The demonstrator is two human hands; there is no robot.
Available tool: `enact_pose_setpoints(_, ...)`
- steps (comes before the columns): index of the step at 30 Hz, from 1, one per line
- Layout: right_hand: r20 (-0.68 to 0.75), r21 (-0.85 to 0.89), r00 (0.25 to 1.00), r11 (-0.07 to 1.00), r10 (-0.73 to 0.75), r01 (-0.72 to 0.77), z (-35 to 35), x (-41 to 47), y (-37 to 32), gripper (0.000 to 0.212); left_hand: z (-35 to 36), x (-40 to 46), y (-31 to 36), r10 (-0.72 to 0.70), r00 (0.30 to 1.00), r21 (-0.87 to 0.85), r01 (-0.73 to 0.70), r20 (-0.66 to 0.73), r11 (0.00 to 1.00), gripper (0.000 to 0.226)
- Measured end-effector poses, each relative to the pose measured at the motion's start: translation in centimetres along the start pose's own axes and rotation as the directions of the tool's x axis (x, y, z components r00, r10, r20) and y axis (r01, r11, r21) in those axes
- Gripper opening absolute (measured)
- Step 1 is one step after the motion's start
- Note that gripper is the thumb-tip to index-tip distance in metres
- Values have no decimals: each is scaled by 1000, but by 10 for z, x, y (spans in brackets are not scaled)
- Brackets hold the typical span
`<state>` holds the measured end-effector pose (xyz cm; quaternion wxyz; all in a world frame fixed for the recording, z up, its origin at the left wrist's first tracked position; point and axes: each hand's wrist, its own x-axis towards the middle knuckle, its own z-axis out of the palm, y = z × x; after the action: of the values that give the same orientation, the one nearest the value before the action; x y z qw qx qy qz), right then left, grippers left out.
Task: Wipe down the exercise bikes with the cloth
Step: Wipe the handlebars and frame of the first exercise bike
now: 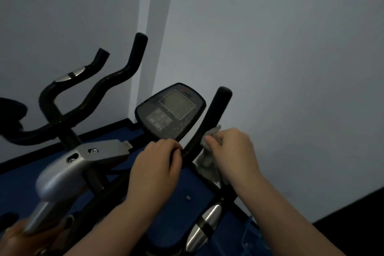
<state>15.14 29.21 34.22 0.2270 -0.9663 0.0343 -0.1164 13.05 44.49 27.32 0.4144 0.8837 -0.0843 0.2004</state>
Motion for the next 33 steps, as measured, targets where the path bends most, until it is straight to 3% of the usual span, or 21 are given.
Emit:
enact_pose_setpoints(2,60,-36,996,997,-63,65,-7,-5,0,25,-2,-2,-1,2,1000,-11,-2,8,1000,12)
enact_pose_setpoints(3,13,-11,992,992,-123,123,-15,-6,-3,20,-5,-2,-2,1,1000,-20,0,20,1000,13)
enact_pose_setpoints(6,-328,46,896,942,-299,332,-28,-2,-13,10,-13,-2,-6,-28,997,-27,30,74,999,17)
enact_pose_setpoints(7,-339,2,887,943,-314,334,-23,-2,-17,12,-17,-4,-8,-33,995,-3,33,92,999,18)
enact_pose_setpoints(10,-224,-84,932,958,-286,274,16,-20,-19,23,-37,-15,-19,-66,992,72,58,112,996,19)
enact_pose_setpoints(14,-283,75,924,955,-257,288,49,-48,-25,14,-69,-43,-41,-141,988,134,132,60,982,20)
enact_pose_setpoints(19,-80,182,940,922,-331,341,37,-51,-24,15,-76,-58,-38,-173,983,206,158,57,966,27)
enact_pose_setpoints(22,-228,151,941,946,-250,288,24,-34,-15,19,-75,-55,-39,-182,982,204,169,49,964,24)
enact_pose_setpoints(25,-285,163,938,954,-198,251,42,-44,-20,18,-75,-57,-43,-213,976,154,205,38,967,25)
enact_pose_setpoints(33,-299,118,891,913,-342,391,73,-67,-38,11,-89,-76,-43,-406,914,-42,406,-12,913,20)
